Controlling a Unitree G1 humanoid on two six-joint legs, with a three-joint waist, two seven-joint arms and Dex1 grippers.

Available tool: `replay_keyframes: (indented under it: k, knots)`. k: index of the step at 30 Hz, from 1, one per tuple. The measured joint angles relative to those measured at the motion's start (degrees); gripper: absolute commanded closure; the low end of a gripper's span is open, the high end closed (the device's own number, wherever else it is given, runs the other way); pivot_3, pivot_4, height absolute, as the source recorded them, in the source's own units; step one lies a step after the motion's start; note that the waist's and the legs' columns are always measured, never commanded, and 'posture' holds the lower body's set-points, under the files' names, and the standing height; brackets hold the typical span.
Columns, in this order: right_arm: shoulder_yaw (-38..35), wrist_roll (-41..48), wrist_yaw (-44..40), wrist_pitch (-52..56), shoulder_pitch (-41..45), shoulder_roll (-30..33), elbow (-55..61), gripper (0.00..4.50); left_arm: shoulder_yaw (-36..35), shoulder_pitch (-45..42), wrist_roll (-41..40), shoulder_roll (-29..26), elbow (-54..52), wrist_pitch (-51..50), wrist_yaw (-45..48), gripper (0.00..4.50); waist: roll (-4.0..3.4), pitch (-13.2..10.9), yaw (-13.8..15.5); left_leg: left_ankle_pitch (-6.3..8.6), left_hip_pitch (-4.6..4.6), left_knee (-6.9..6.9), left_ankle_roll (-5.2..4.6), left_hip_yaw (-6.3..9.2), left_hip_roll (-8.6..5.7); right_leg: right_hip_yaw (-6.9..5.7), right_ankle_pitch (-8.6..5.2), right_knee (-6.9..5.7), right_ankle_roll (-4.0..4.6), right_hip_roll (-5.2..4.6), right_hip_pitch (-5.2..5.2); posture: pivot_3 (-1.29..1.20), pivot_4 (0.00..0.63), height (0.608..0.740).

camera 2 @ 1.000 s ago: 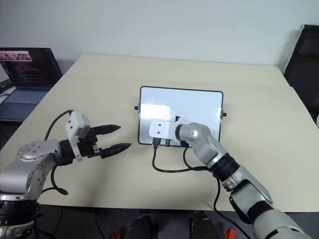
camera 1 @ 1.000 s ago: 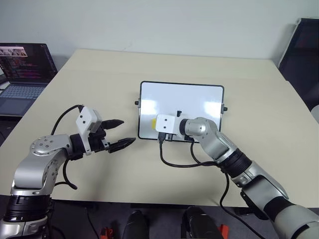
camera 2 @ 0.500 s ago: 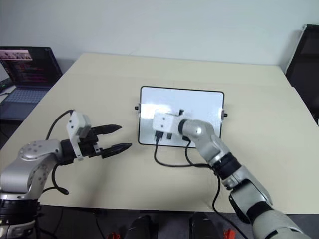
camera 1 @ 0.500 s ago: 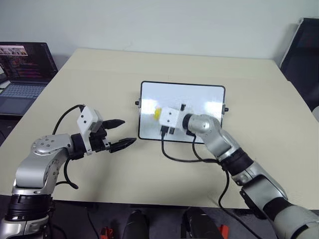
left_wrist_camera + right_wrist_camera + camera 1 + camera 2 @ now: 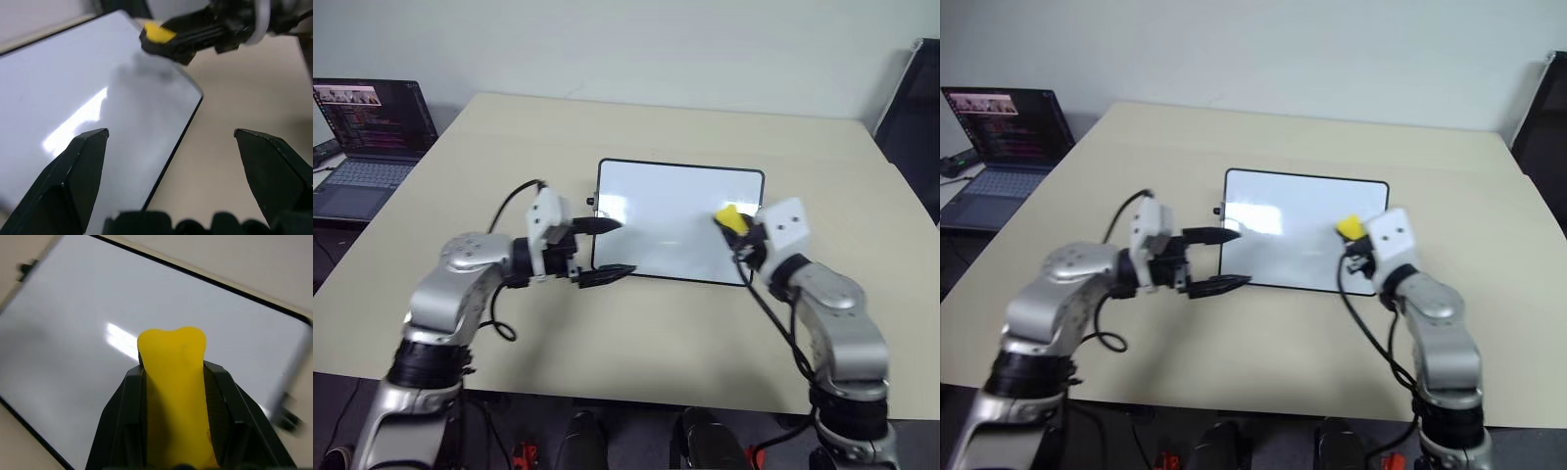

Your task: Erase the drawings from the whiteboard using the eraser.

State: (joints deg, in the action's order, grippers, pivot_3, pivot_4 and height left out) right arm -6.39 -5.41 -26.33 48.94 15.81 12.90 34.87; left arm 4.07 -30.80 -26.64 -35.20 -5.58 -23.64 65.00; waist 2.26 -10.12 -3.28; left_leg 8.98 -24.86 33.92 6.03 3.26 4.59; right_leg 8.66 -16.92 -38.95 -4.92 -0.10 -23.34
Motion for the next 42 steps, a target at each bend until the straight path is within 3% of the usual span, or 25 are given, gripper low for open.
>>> replay_keyframes:
  k: [7,22,31,37,42]
  knots:
    - [-7.12,0.12,6.12,11.45,-5.95,-0.39,3.1,3.29,10.92,-10.71,4.33,8.1,10.43,4.51,8.58,0.0,-0.01,0.0,-0.96,-0.01,0.02,0.03,-0.02,-0.04,-0.02,0.08,0.03,-0.01,0.01,0.01,0.01,0.0,0.15,0.74]
    - [-13.34,6.3,10.44,4.25,-1.84,2.44,-18.39,3.29,16.58,-19.07,13.36,20.53,22.39,15.03,9.77,0.0,-0.08,-0.04,-1.59,0.0,0.02,0.01,-0.04,-0.02,-0.05,0.12,0.13,0.01,-0.22,0.01,0.05,0.0,0.15,0.74]
    - [-13.69,9.35,11.45,-0.86,-0.37,4.76,-25.03,0.17,16.38,-18.83,14.05,20.16,22.06,14.84,8.56,0.0,-0.24,-0.13,-1.52,0.0,0.01,-0.01,-0.04,-0.02,-0.05,0.11,0.13,0.01,-0.25,0.01,0.06,0.0,0.15,0.74]
    - [-13.91,11.62,11.59,-2.52,-1.6,5.02,-20.75,0.04,13.61,-15.5,12.7,19.16,19.23,11.78,5.62,0.0,-0.37,-0.19,-1.64,0.0,0.01,-0.01,-0.04,0.01,-0.05,0.1,0.13,-0.01,-0.25,0.01,0.06,0.0,0.15,0.74]
    - [-13.82,14.4,10.86,-5.86,-9.1,4.33,-6.78,0.04,5.27,-9.97,8.63,16.45,11.64,4.27,-1.87,0.0,-0.42,-0.19,-1.64,0.0,0.01,-0.08,-0.04,0.07,-0.03,0.05,0.08,0.0,-0.29,0.01,0.08,0.0,0.15,0.74]
